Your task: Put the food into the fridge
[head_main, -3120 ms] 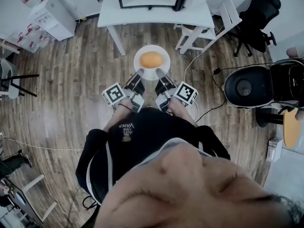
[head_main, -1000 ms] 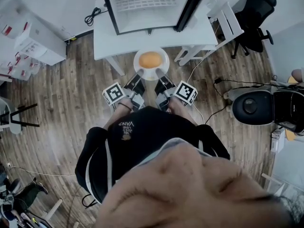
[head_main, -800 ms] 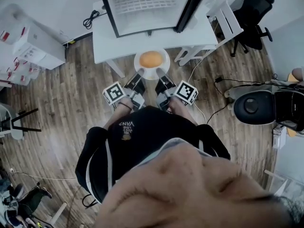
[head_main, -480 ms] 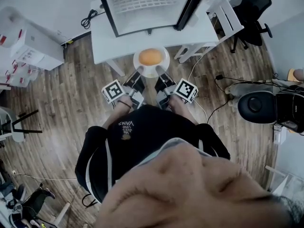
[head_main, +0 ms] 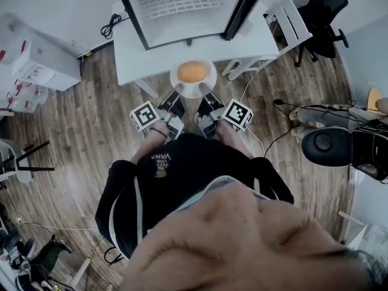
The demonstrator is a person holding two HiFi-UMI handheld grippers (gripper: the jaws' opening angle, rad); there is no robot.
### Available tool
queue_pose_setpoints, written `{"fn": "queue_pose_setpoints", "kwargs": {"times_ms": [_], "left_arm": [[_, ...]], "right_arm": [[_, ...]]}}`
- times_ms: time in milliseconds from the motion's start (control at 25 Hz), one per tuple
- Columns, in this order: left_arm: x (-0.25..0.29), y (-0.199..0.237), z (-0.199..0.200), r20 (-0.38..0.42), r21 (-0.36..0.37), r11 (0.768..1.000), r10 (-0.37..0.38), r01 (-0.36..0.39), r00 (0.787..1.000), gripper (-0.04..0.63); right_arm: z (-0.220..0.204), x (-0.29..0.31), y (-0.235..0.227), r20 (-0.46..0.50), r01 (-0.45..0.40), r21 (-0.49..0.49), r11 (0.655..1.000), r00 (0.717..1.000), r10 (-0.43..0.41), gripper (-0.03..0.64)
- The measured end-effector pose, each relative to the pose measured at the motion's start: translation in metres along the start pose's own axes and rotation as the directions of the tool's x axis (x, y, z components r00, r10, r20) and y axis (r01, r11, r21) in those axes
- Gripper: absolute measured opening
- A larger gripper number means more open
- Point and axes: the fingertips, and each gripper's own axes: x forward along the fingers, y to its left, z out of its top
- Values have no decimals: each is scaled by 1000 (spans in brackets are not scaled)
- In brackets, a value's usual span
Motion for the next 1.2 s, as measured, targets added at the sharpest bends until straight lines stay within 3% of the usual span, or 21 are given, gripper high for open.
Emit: {"fn": "queue_pose_setpoints", "kwargs": {"times_ms": [120,400,640,840,1200], "left_arm": [[-8,3,-8,13,5,1000,1,-1,1000,31],[39,5,23,45,8,1000,26,-26,999,31],[57,9,33,73,6,1000,28,-28,997,31],[74,13,41,103,6,999,34,-35,994,31],[98,18,57,162,15,998,50,-54,985,31]], "right_arm": [[-6,-7,-2,-5,-11,-11,1000,1000,11,28],[40,26,-9,-44,31,-8,999,999,-31,28],[56,45,-6,-67,-33,11,999,997,33,28],[74,55,-16,-96,-12,-7,1000,995,12,28],[98,79,-20,-153,-52,4,999,987,52,28]]}}
